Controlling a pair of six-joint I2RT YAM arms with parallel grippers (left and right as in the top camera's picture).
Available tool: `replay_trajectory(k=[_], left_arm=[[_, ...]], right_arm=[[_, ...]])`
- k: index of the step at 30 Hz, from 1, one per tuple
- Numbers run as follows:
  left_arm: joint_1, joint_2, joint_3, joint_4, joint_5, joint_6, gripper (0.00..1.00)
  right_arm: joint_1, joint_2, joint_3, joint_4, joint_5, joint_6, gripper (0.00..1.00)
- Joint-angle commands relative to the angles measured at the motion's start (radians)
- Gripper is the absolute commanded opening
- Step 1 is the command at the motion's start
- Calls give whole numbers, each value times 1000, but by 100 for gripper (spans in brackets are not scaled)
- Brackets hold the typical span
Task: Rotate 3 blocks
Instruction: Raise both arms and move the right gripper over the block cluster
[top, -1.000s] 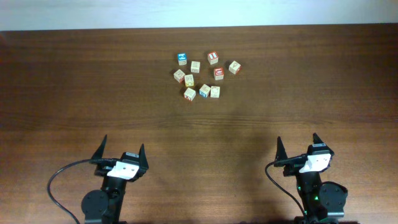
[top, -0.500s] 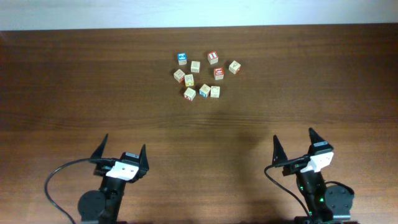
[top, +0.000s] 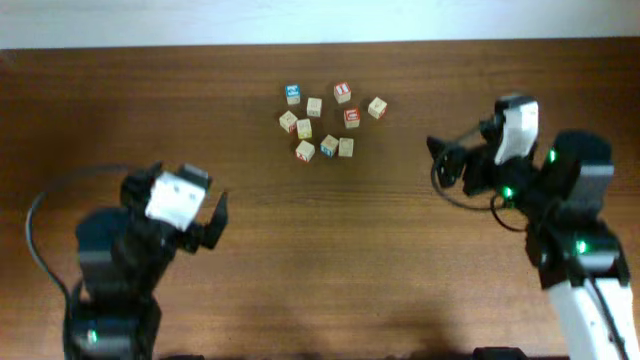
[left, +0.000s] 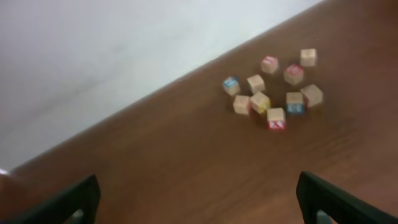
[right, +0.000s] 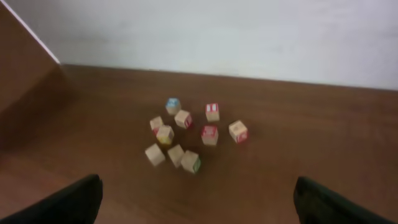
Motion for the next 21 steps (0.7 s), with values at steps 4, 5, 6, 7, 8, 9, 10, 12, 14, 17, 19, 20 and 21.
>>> replay_trajectory(k=[4,5,6,7,8,9,10,12,14,17,19,20,21], left_arm=[[1,525,541,-300,132,-13,99],[1,608,629,-365,151,-13,99],[1,691,718,-430,169,-13,99],[1,741,764,-455,182,-13,99],[1,769,780,-461,197,-13,99],[1,790,780,-457,206,-13,99],[1,805,780,-467,205,-13,99],[1,822,780,-488,205,-13,99],[1,822,780,-507,205,-13,99],[2,822,780,-522,204,-13,99],[0,823,780,-518,205,-13,99],[0,823,780,-521,205,-13,99],[0,823,780,-527,205,-13,99]], right_arm=[[-1,244,352,-254,-40,5,98],[10,303,430,-311,-39,-2,98],[31,358,494,-353,-38,-11,98],[56,406,541,-377,-39,-27,98],[79,445,575,-391,-37,-29,98],[120,510,624,-410,-38,-29,98],[142,546,644,-410,-39,-29,98],[183,608,649,-383,-31,-29,98],[190,657,649,-340,-62,28,98],[231,755,649,-320,48,150,98],[283,814,650,-320,180,237,99],[310,850,660,-321,232,282,97],[327,879,668,-320,259,307,95]])
